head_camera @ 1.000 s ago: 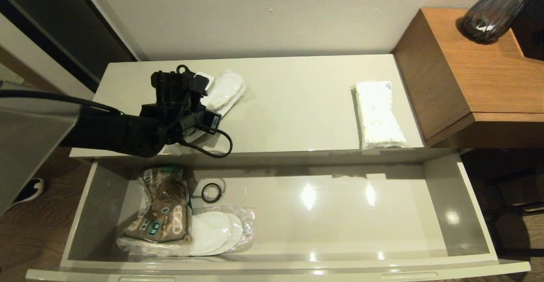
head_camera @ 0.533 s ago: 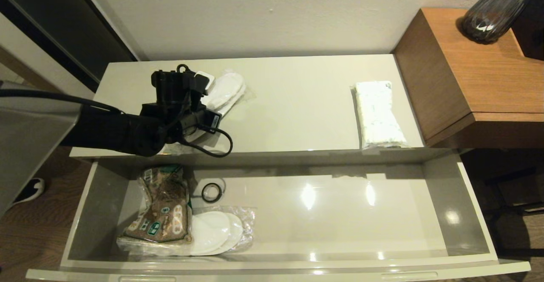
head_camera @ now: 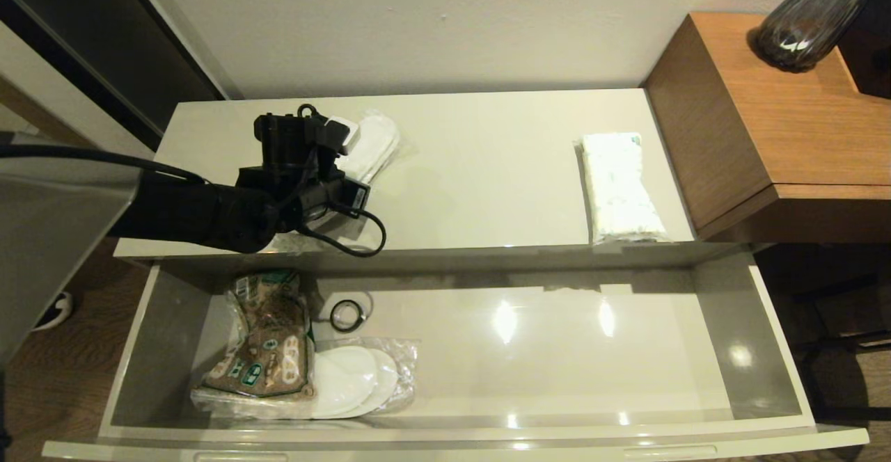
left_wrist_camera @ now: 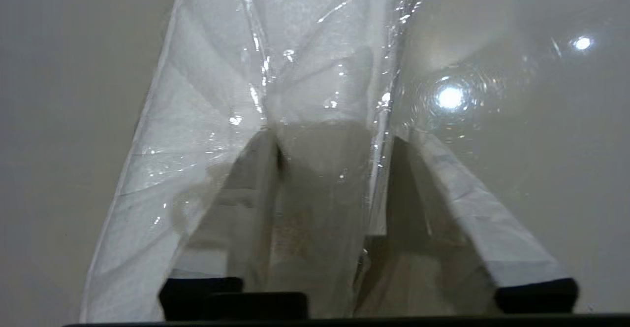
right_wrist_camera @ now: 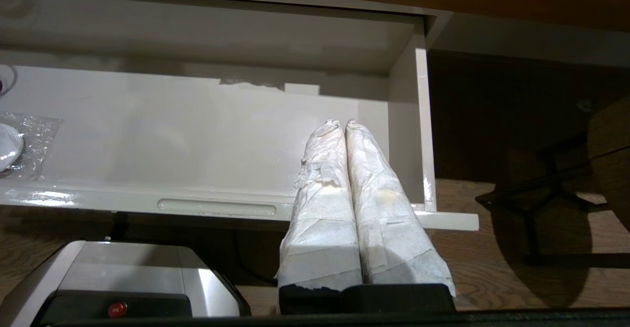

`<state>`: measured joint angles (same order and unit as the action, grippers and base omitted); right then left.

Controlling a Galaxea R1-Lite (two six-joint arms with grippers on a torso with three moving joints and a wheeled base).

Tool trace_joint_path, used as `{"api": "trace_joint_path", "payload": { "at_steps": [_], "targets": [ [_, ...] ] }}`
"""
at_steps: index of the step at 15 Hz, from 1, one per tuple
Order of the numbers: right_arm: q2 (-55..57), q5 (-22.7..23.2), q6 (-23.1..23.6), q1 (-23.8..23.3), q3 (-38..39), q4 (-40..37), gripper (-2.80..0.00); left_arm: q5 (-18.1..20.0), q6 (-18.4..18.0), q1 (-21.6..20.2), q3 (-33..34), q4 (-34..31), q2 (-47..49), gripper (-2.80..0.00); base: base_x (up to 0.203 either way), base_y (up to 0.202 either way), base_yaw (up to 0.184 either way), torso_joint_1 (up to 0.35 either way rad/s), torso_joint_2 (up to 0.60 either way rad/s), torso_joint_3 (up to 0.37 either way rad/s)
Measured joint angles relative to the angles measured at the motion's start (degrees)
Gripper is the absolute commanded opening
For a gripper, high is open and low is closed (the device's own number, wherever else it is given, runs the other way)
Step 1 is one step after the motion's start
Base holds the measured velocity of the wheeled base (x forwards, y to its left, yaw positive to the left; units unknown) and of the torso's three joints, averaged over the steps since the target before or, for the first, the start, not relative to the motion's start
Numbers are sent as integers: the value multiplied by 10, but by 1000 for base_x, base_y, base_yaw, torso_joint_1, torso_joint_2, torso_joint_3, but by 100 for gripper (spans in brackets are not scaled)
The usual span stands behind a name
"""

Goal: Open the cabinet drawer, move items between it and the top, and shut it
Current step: Place the disposable slippers on the table

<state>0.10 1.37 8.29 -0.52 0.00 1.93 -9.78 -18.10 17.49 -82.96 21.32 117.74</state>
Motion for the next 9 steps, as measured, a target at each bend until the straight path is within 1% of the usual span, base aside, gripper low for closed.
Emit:
{"api": "trace_joint_path", "payload": {
  "at_steps": [5, 9],
  "targets": [
    [0, 0, 0, 0, 0, 0, -280, -1, 1, 8, 9, 0, -22, 0, 0, 0, 0, 0, 0, 0],
    [0, 0, 0, 0, 0, 0, -280, 0, 3, 14, 60, 1, -70, 0, 0, 0, 0, 0, 0, 0]
  ]
}}
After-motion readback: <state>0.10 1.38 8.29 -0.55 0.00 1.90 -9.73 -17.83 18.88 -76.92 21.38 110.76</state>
